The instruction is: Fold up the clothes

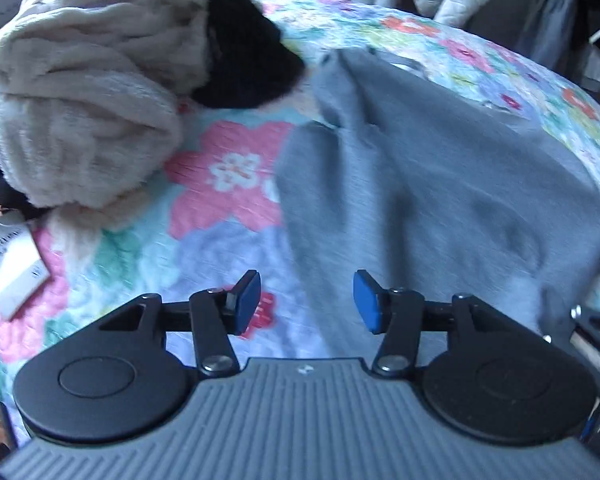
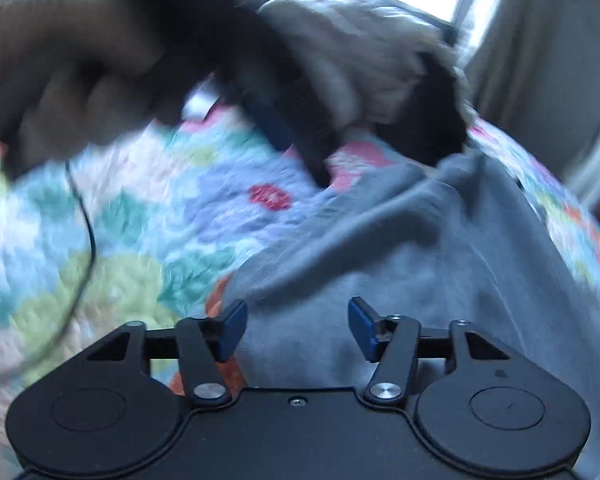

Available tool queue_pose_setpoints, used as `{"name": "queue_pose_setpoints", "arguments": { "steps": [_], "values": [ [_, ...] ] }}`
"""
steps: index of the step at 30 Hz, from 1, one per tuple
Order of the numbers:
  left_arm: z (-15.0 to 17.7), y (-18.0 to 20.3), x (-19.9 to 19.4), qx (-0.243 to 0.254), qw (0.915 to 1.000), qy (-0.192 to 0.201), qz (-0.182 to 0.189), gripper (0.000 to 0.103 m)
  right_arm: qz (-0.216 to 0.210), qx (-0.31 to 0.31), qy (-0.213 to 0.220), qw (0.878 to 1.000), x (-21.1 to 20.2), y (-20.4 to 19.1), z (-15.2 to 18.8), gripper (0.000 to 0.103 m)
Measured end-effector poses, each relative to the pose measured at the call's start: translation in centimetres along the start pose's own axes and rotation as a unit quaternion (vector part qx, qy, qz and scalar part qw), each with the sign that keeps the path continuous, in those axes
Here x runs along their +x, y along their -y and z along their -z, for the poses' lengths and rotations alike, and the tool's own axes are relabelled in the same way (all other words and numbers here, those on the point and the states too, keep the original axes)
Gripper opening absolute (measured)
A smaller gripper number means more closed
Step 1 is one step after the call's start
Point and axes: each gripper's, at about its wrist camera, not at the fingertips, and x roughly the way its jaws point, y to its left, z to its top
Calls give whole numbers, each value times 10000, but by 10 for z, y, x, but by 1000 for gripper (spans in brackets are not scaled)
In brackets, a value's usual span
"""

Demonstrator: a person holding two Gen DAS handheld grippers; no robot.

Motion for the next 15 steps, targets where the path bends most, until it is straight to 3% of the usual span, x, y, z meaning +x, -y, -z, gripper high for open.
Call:
{"name": "queue_pose_setpoints", "arguments": {
  "steps": [1,2,3,4,5,7,8,10,15],
  "values": [
    [-4,-7,6,-52,10000,-8,-34,52,13,99,10,9999,-2,6,0,65],
    [-9,-12,15,-122,9999,-28,-25,52,25,199,20,9998,-3,11,1,47],
    [-14,-17,24,-186,9998,-64,-64,53,38,298,31,9995,-5,17,1,35],
    [-18,-20,34,-212,9997,-98,-123,53,50,398,41,9992,-6,22,1,14],
    [-22,-22,41,-141,9995,-126,-260,53,63,497,51,9987,-8,28,1,4],
    [-26,-21,49,74,9975,-59,-694,54,88,695,72,9975,-11,39,2,2],
    [-27,-23,50,59,9972,52,-744,59,101,795,82,9968,-13,45,2,1],
    [-29,-29,57,-203,9987,95,-458,69,126,993,102,9949,-16,56,3,1],
    [-43,-29,89,-917,9955,-74,240,70,279,1444,84,9891,-9,94,8,2]
  ]
}}
